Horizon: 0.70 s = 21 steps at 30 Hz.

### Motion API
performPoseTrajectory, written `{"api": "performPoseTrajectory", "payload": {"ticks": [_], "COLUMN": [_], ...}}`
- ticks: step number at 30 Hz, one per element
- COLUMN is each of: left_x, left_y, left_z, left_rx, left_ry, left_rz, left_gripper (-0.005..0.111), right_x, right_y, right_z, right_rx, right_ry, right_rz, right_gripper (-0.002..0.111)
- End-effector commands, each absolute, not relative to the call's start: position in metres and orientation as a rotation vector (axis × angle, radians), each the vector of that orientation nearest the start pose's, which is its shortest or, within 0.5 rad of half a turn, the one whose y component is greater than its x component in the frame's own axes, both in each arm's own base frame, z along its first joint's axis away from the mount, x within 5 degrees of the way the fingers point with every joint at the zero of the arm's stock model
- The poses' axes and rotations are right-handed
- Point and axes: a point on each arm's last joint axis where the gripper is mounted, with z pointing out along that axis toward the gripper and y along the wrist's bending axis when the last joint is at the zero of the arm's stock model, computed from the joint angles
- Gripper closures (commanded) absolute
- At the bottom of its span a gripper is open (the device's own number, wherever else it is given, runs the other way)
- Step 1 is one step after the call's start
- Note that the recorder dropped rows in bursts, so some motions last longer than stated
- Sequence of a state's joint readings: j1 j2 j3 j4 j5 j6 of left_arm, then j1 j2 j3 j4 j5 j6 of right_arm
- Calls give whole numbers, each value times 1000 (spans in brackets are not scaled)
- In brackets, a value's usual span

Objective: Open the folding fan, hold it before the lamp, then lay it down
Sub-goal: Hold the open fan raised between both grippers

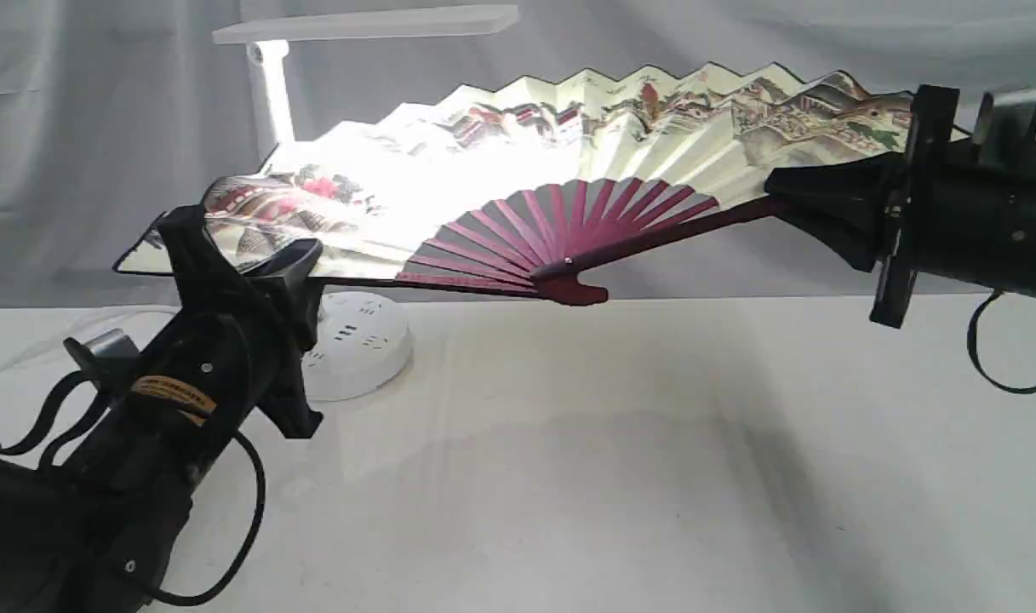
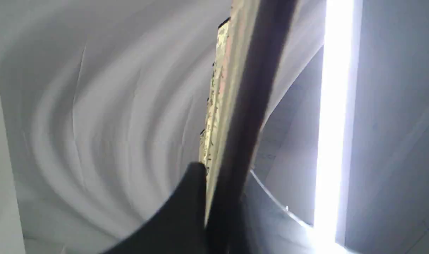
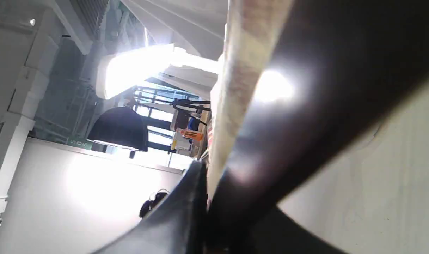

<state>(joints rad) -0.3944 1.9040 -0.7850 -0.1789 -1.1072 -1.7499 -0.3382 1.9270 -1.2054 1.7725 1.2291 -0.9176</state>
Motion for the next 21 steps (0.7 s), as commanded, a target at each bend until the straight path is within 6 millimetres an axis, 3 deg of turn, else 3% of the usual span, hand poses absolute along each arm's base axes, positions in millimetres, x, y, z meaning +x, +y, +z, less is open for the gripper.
{"api": "performPoseTrajectory", "payload": {"ticks": [1,9,21], "left_x": [347,347,345], "left_y": [-101,-98,-77], "left_z": [200,202,234], "left_rx": [-1396,-1427,-1365], "left_ry": [824,780,880], "left_rz": [-1702,-1732,-1702], "left_gripper": [107,107,107], "right_x": [391,392,392], "right_y": [-46,-39,-39], "right_z": [234,234,238], "right_rx": [415,452,536], "right_ry": [1885,1899,1898], "right_rz": [1515,1545,1583], "right_gripper": [108,108,108]}}
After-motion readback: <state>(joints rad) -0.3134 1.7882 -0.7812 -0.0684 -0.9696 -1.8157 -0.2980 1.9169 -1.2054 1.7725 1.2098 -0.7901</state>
